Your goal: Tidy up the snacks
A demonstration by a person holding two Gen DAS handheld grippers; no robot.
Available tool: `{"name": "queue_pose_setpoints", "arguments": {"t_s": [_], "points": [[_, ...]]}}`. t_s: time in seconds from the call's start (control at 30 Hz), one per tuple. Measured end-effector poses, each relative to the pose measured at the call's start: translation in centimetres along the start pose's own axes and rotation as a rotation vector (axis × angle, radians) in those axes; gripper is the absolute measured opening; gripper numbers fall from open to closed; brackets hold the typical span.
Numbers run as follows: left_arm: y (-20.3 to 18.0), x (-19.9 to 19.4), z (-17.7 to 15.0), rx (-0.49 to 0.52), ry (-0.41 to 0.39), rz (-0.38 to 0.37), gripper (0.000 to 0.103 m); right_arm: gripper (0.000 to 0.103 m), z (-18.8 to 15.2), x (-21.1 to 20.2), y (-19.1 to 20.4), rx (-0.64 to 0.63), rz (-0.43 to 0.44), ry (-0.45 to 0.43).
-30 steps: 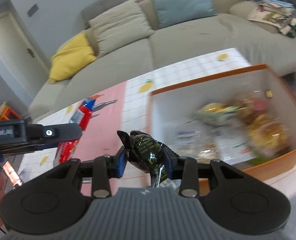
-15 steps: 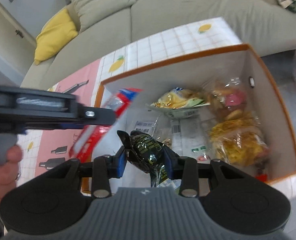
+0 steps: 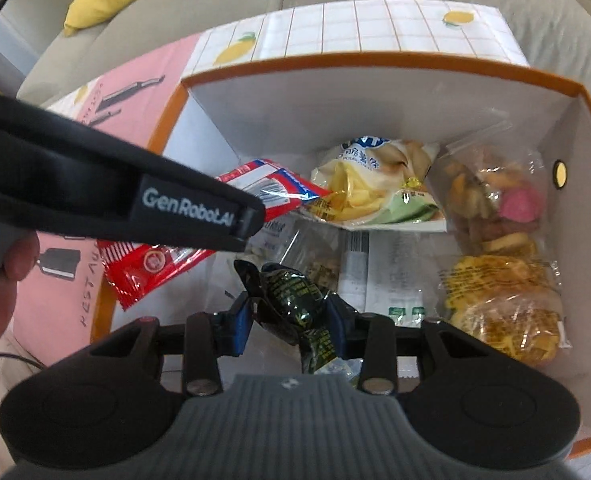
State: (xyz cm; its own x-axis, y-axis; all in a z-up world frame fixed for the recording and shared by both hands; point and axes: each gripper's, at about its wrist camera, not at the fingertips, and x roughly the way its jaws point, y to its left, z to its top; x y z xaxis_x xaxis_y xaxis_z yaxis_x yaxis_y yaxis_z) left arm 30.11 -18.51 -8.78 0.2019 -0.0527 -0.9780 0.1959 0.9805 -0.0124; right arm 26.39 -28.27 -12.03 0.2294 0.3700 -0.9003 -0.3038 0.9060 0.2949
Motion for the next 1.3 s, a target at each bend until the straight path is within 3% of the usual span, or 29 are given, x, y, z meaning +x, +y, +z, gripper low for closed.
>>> {"name": "queue_pose_setpoints", "arguments": {"t_s": [0.37,0.5,0.6,0.73,0.97,1.3], "points": [[0.7,0.2,-0.4,0.032,0.053,-0.019,0.058,0.045,-0.1,0.4,0.0,0.012,-0.029,0.016],[0.7,-0.3,-0.9,0.061,0.074,-0.051,0.063,0.054,-0.2,0.2,0.1,0.016,-0.039,0.016],[0.8,-1.4,-1.3,0.068,0.056,-0.060,0.072,0.059,-0.4,-0.4,0.7,0.005,-0.044,0.013],[1.3,-3.8,-2.0,0.081,0.005,-0.079,0.073,0.063,-0.5,-1.3,1.6,-0.010,-0.057,0.004],[3.7,-10.2,-5.4,0.062,-0.168,-0.140,0.073,0.069,-1.6,-5.5,3.6,-0.015,-0.111,-0.085],[6.7,-20.2,-14.7,0.132,-0.611,-0.064,0.073,0.086,-5.3,-14.3,10.5,-0.118,-0.227,-0.412]]}}
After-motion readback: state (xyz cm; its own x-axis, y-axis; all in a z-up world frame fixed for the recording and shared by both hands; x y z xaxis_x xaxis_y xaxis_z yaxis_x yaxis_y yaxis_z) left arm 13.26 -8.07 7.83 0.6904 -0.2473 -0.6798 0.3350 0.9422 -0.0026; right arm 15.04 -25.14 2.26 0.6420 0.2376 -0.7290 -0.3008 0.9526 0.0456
